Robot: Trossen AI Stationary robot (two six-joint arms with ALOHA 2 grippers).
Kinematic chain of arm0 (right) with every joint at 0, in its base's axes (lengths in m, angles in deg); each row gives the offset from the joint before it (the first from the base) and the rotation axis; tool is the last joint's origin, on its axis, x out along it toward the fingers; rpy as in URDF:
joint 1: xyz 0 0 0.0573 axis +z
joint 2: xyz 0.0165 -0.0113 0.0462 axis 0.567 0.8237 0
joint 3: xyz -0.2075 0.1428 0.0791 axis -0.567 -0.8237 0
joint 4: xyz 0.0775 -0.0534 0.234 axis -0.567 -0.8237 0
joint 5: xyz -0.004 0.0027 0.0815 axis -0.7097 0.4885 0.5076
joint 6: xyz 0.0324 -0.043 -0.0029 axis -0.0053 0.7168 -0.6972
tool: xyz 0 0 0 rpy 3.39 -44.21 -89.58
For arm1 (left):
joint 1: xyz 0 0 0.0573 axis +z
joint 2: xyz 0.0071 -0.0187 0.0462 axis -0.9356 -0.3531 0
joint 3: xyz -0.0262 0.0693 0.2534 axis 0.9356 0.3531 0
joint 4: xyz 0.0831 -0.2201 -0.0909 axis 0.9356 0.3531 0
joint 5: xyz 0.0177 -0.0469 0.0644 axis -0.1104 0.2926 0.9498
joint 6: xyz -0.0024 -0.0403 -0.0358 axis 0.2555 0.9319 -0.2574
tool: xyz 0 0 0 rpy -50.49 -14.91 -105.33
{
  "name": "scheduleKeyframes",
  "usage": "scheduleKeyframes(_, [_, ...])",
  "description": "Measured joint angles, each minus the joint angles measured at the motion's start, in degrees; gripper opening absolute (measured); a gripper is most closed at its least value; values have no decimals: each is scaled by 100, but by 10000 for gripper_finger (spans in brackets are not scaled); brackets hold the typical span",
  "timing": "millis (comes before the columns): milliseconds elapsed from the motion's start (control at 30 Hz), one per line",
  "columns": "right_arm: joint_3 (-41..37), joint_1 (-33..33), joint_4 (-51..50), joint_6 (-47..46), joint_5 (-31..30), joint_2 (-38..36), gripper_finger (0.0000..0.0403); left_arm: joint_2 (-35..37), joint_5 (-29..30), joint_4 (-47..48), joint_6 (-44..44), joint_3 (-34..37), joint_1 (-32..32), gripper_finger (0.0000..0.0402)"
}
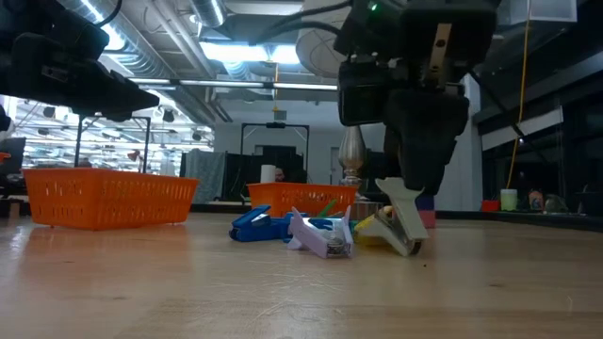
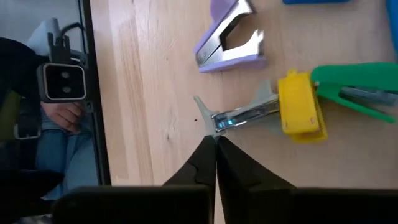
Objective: Pick and place Stapler, Stapler remover, tape
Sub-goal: Put the gray staple remover into the top orange bin
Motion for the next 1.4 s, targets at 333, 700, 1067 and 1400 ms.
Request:
scheduleKeyframes(333, [462, -364, -66, 154, 611, -35, 3, 0, 0, 0, 0, 0, -1, 11])
scheduleKeyframes(700, [1459, -614, -907, 764, 616, -39, 3, 0, 0, 2, 0, -1, 1, 11])
scheduleKeyframes(1067, [2352, -1048, -1907, 1547, 33, -44, 3, 0, 0, 0, 0, -2, 0, 11])
scheduleKeyframes(1400, [2461, -1503, -2301, 1759, 16, -46, 3, 0, 0, 2, 0, -2, 1, 10])
